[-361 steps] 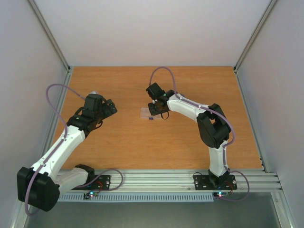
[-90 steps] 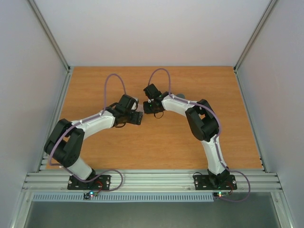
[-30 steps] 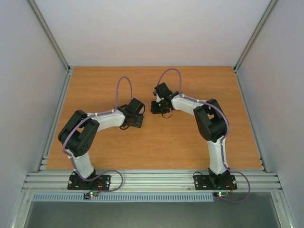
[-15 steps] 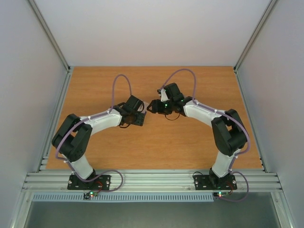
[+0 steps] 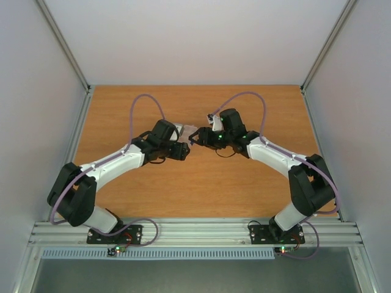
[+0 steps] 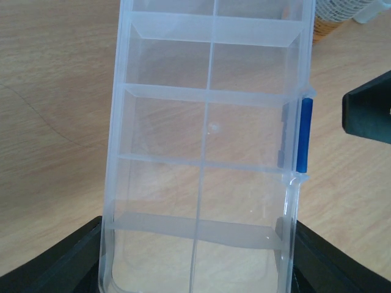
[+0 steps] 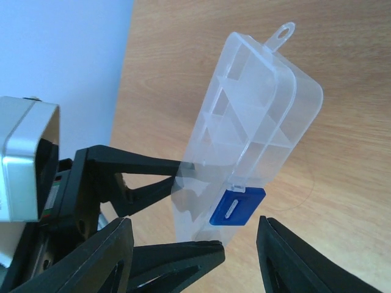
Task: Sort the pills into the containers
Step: Pick up the pill container at the center of the board.
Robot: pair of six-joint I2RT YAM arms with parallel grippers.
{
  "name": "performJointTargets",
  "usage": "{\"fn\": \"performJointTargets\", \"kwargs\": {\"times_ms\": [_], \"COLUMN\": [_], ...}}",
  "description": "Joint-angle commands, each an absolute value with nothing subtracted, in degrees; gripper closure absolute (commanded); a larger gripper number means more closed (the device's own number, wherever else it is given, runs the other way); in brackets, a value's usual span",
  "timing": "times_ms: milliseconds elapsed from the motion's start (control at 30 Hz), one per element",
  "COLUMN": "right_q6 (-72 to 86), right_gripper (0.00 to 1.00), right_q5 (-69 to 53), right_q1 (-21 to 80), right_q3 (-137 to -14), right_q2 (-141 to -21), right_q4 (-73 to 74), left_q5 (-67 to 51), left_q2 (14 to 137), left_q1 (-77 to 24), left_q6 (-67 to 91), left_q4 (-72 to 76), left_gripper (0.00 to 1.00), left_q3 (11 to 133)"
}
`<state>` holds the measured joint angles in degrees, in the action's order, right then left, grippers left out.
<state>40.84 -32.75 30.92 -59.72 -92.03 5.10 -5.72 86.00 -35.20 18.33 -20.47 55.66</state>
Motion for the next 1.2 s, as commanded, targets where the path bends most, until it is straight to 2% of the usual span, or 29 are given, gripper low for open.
{"fn": "performJointTargets", "kwargs": {"times_ms": [0,1167], "right_q6": [44.4,55.2], "right_gripper": [0.43,0.44], "right_q5": [-34.8,-39.5], "right_q1": [31.4,31.8], "right_q3": [-58.2,-47.4], "right_q2": [-88.7,-86.9], "right_q4": [1.9,-16.0], "left_q5": [-9.4,-17.8], "left_q2": [83.3,78.0], "left_q1": [-34.8,-33.1], "left_q6": [19.5,23.1], "left_q4": [-19.1,-16.9], "left_gripper": [0.50,0.50], "left_q3": [54.0,51.1]}}
